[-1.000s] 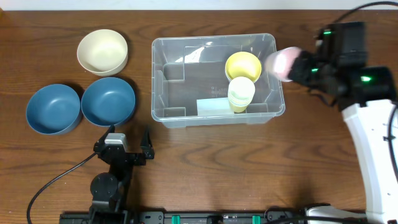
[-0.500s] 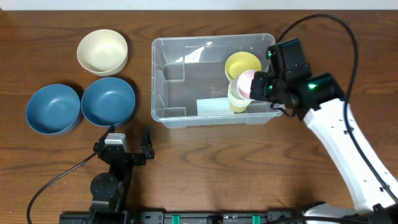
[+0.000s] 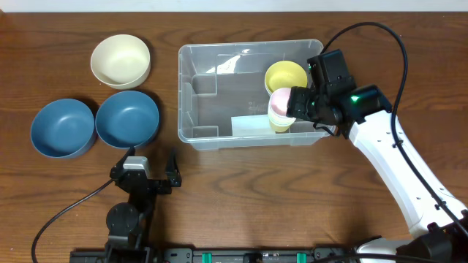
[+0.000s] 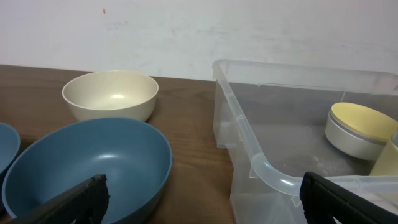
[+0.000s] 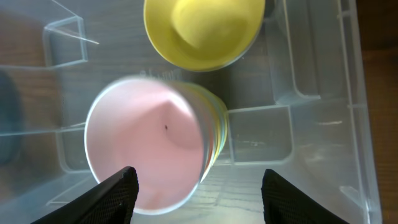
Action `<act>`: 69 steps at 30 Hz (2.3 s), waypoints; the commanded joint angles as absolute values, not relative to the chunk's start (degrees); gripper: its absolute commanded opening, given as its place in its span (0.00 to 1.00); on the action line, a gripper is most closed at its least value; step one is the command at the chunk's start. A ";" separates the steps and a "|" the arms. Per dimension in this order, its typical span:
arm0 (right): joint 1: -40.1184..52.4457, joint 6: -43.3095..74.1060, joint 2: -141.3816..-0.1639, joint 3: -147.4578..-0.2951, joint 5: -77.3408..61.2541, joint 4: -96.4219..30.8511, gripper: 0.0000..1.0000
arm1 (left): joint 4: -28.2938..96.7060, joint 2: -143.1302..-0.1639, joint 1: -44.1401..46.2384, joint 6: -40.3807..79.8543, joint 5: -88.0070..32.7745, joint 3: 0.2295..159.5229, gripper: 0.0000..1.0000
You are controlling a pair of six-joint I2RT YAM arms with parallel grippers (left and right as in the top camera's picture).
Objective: Pack container
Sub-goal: 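Carry the pink cup into the bin onto the cup stack, then release the pink cup and retract the right arm to the side, then move the left gripper to the right dark-blue bowl and grasp its rim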
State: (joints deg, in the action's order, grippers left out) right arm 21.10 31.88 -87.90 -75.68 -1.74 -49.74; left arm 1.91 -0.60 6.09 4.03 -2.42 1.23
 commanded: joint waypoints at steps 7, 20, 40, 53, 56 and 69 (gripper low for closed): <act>18.17 32.12 -80.97 -82.89 -0.58 -50.59 0.70 | 4.05 -0.34 5.80 3.27 -1.28 0.23 0.98; 1.28 32.14 -79.00 -83.02 13.96 -56.86 0.99 | 4.03 -0.34 5.80 3.27 -1.28 0.23 0.98; -11.57 32.56 -81.01 -83.02 10.07 -58.11 0.99 | 4.38 -0.34 5.80 5.02 -4.67 1.02 0.98; -11.57 32.56 -81.01 -83.02 10.07 -58.11 0.99 | 26.94 -15.59 5.78 11.92 -3.11 29.47 0.98; -11.57 32.56 -81.01 -83.02 10.07 -58.11 0.99 | 32.80 -25.43 5.78 11.90 -1.85 38.57 0.98; -11.57 32.56 -81.01 -83.02 10.07 -58.11 0.99 | 48.51 -61.60 5.80 11.70 -8.32 70.08 0.98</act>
State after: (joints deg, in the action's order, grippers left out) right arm -11.22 32.10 -80.82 -82.76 9.87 -58.06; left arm 48.05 -58.67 6.09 11.64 -5.67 67.81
